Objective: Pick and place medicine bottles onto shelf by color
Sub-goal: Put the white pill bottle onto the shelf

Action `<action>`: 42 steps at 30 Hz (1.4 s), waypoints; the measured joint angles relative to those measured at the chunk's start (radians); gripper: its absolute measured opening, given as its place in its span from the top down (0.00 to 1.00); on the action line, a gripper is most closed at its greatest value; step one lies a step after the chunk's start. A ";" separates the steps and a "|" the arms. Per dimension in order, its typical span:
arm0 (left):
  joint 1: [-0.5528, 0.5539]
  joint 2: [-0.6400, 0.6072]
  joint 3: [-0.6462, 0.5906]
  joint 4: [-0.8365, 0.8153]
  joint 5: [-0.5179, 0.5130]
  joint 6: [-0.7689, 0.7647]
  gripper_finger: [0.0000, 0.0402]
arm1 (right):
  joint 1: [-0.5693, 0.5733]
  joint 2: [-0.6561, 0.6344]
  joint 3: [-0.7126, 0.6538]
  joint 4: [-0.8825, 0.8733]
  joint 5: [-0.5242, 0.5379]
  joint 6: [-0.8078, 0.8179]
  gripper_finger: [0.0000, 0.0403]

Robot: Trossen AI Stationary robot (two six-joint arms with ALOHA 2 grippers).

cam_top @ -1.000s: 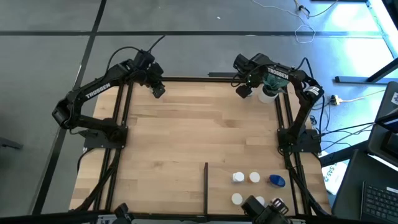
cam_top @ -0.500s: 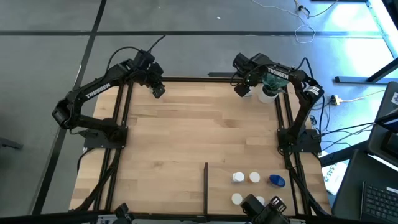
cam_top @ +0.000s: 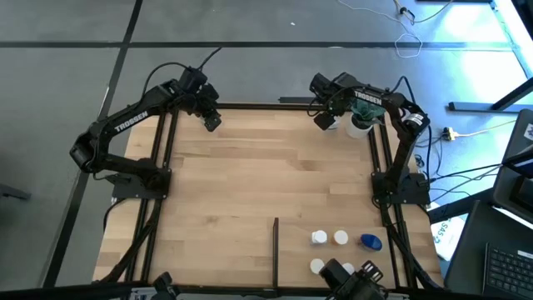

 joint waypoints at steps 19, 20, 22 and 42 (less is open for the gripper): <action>0.000 0.000 0.000 0.000 0.000 0.000 0.53 | -0.025 0.000 0.000 0.013 -0.062 0.027 0.43; 0.000 0.000 0.000 0.000 0.000 0.000 0.53 | -0.025 0.000 0.000 0.013 -0.084 0.026 0.43; 0.000 0.000 0.000 0.000 0.000 0.000 0.53 | -0.026 0.000 0.000 0.016 -0.095 0.024 0.43; 0.000 0.000 0.000 0.000 0.000 0.000 0.53 | -0.028 0.043 0.001 0.014 -0.111 -0.001 0.44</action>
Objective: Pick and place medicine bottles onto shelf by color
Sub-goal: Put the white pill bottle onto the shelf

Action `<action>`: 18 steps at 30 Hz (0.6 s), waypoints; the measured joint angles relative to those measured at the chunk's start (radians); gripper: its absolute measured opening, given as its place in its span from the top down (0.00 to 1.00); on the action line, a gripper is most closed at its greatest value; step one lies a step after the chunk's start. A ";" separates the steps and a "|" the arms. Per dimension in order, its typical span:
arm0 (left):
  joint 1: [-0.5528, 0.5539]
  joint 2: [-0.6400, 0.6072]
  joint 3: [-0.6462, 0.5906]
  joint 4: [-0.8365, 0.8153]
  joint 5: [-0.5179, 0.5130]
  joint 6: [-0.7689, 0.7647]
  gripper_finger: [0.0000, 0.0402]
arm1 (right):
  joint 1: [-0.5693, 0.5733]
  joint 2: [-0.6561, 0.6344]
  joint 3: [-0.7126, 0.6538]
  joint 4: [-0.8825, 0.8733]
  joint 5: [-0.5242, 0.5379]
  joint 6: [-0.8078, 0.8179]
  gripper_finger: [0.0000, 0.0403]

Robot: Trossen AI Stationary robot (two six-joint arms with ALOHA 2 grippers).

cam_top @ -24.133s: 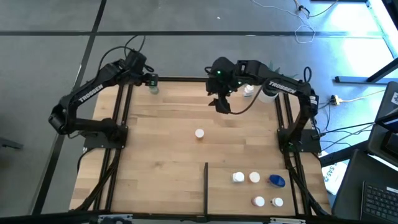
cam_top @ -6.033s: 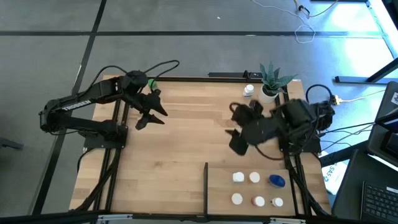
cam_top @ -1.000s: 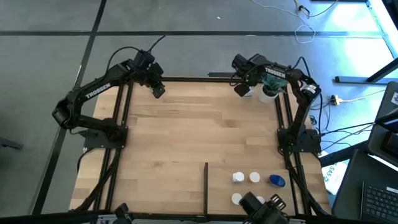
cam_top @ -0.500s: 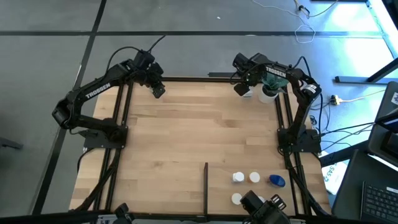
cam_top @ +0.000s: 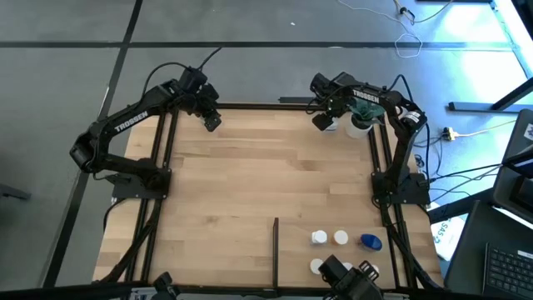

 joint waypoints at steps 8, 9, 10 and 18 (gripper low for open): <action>0.000 0.000 0.000 0.000 0.000 0.000 0.53 | 0.001 -0.001 0.000 -0.006 0.008 -0.002 0.53; 0.000 0.000 0.000 0.000 0.000 0.000 0.53 | 0.001 -0.001 0.000 -0.007 0.008 -0.002 0.54; 0.000 0.000 0.000 0.000 0.000 0.000 0.53 | 0.001 -0.001 0.000 -0.008 0.008 -0.003 0.54; 0.000 0.000 0.000 0.000 0.000 0.000 0.53 | 0.012 0.002 0.014 -0.010 0.016 -0.016 0.53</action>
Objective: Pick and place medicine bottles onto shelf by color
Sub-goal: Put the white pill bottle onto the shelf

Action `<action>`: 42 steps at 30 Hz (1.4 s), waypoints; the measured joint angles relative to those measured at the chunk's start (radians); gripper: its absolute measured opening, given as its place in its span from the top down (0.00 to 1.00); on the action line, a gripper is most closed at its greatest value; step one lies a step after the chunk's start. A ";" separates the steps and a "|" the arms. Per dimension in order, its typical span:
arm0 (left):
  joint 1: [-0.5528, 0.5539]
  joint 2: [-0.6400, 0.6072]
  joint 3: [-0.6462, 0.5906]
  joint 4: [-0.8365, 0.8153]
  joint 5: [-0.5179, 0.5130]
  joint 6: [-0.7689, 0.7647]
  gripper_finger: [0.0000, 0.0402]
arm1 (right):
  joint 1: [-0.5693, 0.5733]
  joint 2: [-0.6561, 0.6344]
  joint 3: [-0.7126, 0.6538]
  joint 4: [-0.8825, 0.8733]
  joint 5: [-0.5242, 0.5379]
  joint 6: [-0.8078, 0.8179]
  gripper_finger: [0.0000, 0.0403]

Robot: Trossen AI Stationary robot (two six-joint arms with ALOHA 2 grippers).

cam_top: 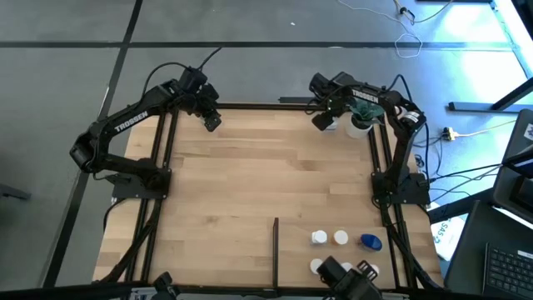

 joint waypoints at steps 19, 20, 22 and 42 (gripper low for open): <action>0.000 0.000 0.000 0.000 0.000 0.000 0.53 | 0.188 0.001 0.291 -0.265 -0.003 0.129 0.53; 0.000 0.000 0.000 0.000 0.000 0.000 0.53 | 0.206 0.001 0.311 -0.283 -0.003 0.148 0.53; 0.000 0.000 0.000 0.000 0.000 0.000 0.53 | 0.244 0.000 0.350 -0.314 -0.005 0.189 0.53; -0.002 0.000 0.001 0.029 0.062 0.001 0.53 | 0.712 -0.002 0.538 -0.426 -0.129 0.785 0.54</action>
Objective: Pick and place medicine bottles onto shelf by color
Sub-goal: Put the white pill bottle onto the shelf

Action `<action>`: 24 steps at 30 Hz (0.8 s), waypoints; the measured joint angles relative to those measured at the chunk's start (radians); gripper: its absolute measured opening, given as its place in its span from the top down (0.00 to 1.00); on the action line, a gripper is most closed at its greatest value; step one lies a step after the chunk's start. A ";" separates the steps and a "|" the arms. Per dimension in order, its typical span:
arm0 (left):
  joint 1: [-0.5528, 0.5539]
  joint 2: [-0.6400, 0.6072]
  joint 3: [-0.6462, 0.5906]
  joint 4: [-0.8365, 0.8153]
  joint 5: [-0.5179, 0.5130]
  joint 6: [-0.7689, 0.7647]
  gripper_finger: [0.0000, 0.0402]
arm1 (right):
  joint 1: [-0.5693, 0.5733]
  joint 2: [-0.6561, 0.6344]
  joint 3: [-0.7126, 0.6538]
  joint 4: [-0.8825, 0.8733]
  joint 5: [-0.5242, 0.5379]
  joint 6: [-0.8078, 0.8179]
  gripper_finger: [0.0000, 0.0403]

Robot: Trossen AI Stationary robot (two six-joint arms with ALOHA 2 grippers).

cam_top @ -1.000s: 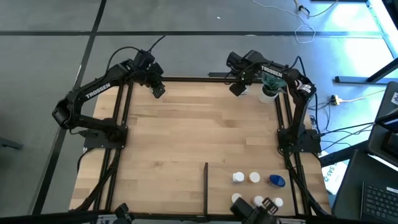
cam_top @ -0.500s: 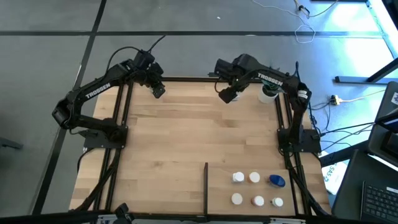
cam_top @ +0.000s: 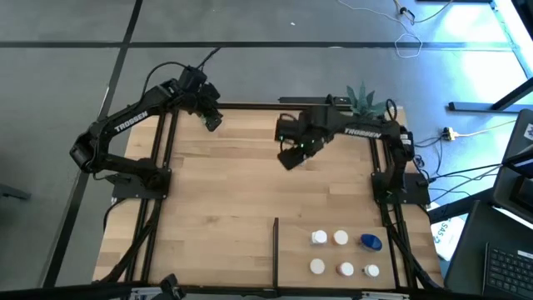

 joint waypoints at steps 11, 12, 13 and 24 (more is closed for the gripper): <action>-0.058 0.000 0.000 -0.004 0.662 0.292 0.53 | 0.221 0.000 0.000 0.000 -0.033 0.180 0.54; -0.067 0.000 0.000 -0.004 0.695 0.307 0.53 | 0.238 0.000 0.000 0.000 -0.033 0.197 0.54; -0.078 0.000 0.000 -0.004 0.719 0.309 0.53 | 0.257 0.000 0.000 0.000 -0.033 0.215 0.54; -0.202 0.000 0.000 -0.004 0.725 0.291 0.53 | 0.448 0.000 0.000 0.050 -0.092 0.472 0.54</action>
